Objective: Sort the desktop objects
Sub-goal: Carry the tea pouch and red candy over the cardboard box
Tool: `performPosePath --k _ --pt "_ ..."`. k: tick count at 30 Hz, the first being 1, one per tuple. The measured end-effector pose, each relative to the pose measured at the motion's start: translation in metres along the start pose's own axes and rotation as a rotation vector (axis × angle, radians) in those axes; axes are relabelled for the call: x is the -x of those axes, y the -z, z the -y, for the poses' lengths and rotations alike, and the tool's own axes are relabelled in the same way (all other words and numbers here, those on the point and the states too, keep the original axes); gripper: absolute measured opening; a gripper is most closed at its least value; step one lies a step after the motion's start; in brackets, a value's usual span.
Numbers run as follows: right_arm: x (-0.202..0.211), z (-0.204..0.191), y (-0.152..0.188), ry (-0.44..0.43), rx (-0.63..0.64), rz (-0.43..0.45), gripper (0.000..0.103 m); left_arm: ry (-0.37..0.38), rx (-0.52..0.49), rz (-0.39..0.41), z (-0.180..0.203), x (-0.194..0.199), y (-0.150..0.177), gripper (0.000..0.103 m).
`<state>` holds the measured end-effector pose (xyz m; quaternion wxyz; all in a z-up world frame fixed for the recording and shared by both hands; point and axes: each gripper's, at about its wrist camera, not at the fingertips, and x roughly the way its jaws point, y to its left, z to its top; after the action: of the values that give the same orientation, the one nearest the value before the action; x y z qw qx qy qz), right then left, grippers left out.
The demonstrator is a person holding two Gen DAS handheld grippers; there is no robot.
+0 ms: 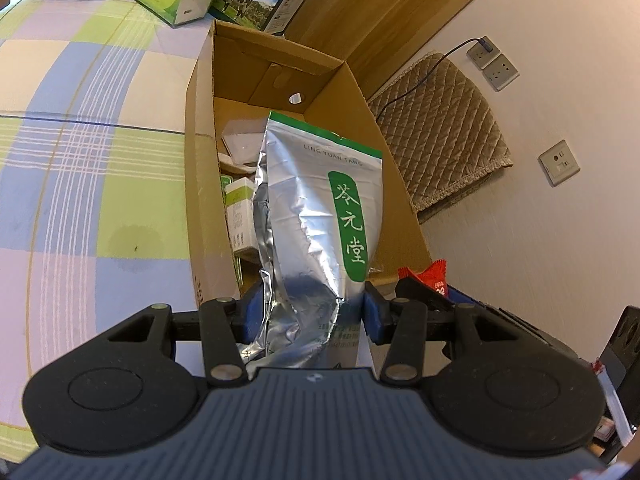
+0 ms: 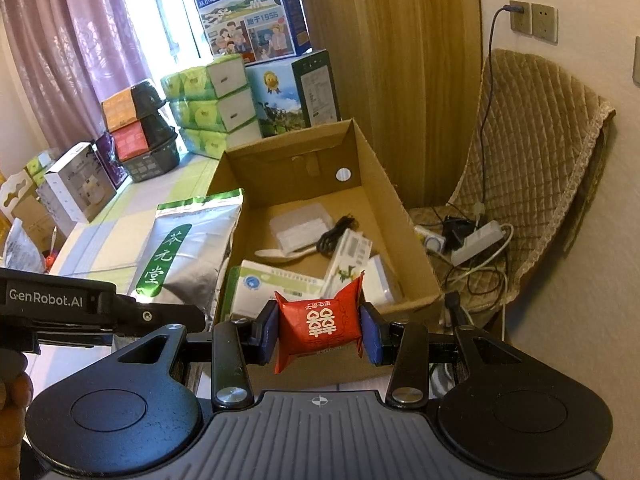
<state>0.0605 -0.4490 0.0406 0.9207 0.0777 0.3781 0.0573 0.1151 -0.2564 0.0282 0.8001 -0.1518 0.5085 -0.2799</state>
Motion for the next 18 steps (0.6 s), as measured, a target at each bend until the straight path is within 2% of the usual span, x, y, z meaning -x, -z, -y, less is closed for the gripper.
performPosePath --k 18 --pt "-0.039 0.008 -0.035 0.026 0.051 0.008 0.040 0.001 0.035 0.036 -0.004 -0.018 -0.051 0.043"
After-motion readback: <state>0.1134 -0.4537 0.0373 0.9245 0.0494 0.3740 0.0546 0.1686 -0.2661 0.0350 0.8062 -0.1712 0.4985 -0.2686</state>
